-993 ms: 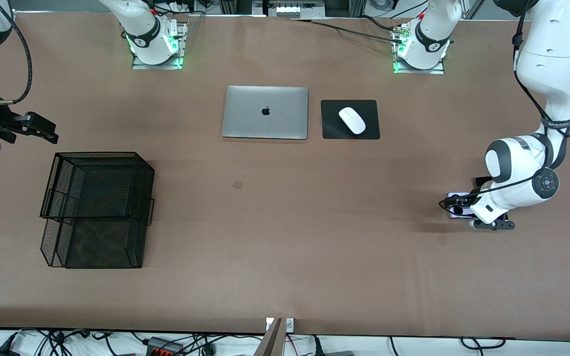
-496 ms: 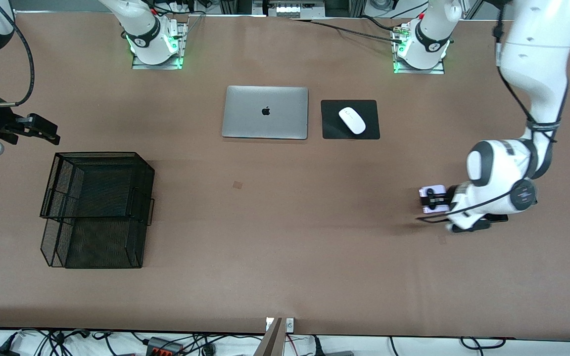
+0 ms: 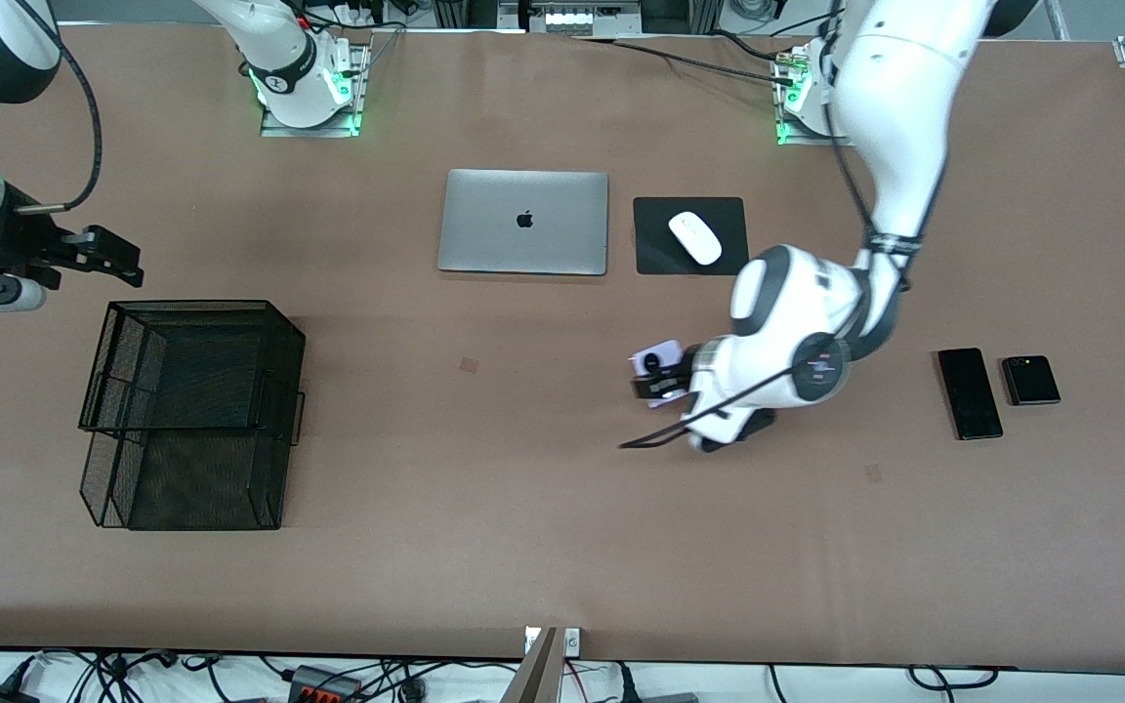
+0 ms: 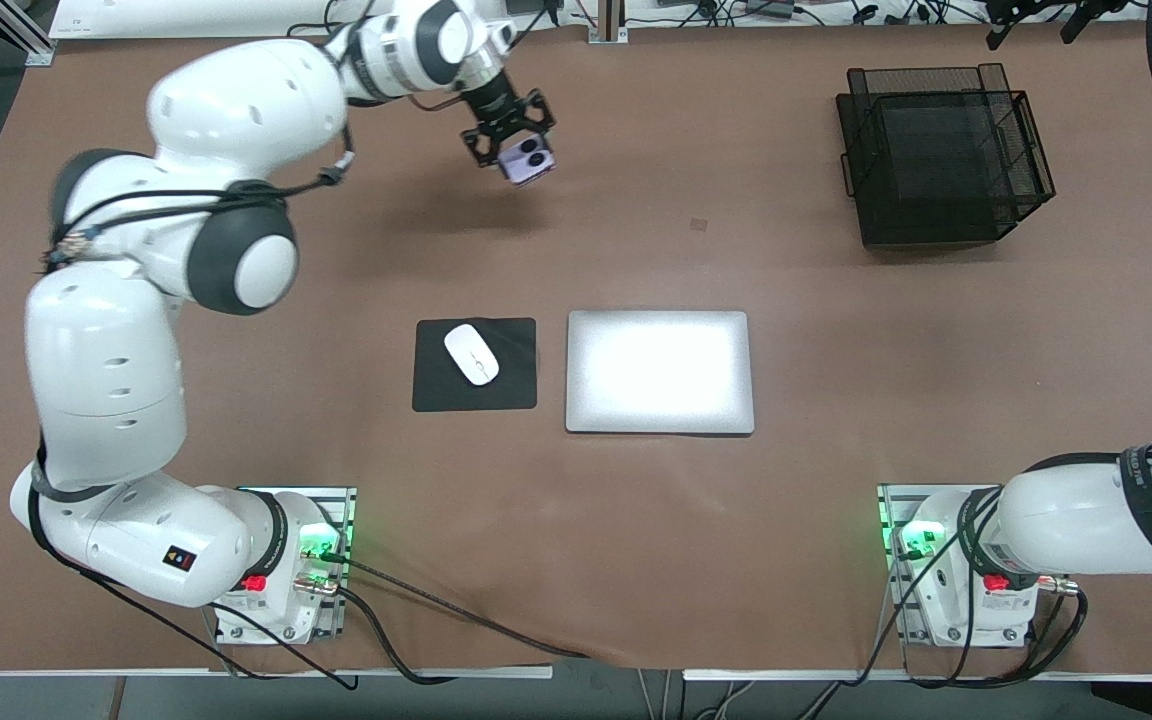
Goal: Place phones with both arms
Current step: 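Carry the white phone toward the laptop with the left gripper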
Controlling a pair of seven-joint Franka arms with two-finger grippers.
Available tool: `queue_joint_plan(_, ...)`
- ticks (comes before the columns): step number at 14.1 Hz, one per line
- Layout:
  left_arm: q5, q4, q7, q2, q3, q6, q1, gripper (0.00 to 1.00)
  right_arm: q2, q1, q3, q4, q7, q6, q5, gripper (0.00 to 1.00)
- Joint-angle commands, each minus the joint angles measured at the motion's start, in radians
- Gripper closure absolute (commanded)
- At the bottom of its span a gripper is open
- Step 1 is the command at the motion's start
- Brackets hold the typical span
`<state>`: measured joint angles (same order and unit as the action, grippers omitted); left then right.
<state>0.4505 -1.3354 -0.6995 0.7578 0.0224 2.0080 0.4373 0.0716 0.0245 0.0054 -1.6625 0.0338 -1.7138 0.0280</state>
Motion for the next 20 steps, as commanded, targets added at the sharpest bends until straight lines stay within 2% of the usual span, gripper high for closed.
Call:
queue_joint_plan(1, 0.027, 0.220, -0.080, 0.118, -0.077, -0.026, 0.093, 0.78, 0.014, 0.017, 0.001, -0.002, -0.014, -0.020, 0.000, 0.00)
queue_joint_plan(3, 0.027, 0.306, -0.121, 0.170, -0.082, 0.015, 0.126, 0.78, 0.027, 0.040, 0.001, -0.002, -0.014, -0.038, 0.000, 0.00)
queue_joint_plan(4, 0.027, 0.317, -0.121, 0.178, -0.082, 0.056, 0.142, 0.78, 0.037, 0.064, 0.001, 0.001, -0.014, -0.041, 0.000, 0.00)
queue_joint_plan(7, 0.025, 0.320, -0.069, 0.208, -0.096, 0.199, 0.214, 0.79, 0.062, 0.087, 0.002, 0.003, -0.014, -0.059, -0.003, 0.00)
queue_joint_plan(9, 0.024, 0.321, 0.006, 0.241, -0.143, 0.282, 0.285, 0.79, 0.077, 0.100, 0.002, 0.001, -0.014, -0.064, -0.006, 0.00)
queue_joint_plan(12, 0.042, 0.321, -0.023, 0.285, -0.162, 0.449, 0.365, 0.79, 0.089, 0.109, 0.002, 0.003, -0.014, -0.066, -0.007, 0.00)
queue_joint_plan(16, 0.043, 0.383, -0.021, 0.389, -0.278, 0.469, 0.477, 0.81, 0.117, 0.130, 0.002, 0.042, -0.008, -0.060, -0.007, 0.00)
queue_joint_plan(20, 0.034, 0.383, 0.003, 0.396, -0.315, 0.448, 0.494, 0.82, 0.143, 0.133, 0.002, 0.067, -0.008, -0.053, -0.007, 0.00)
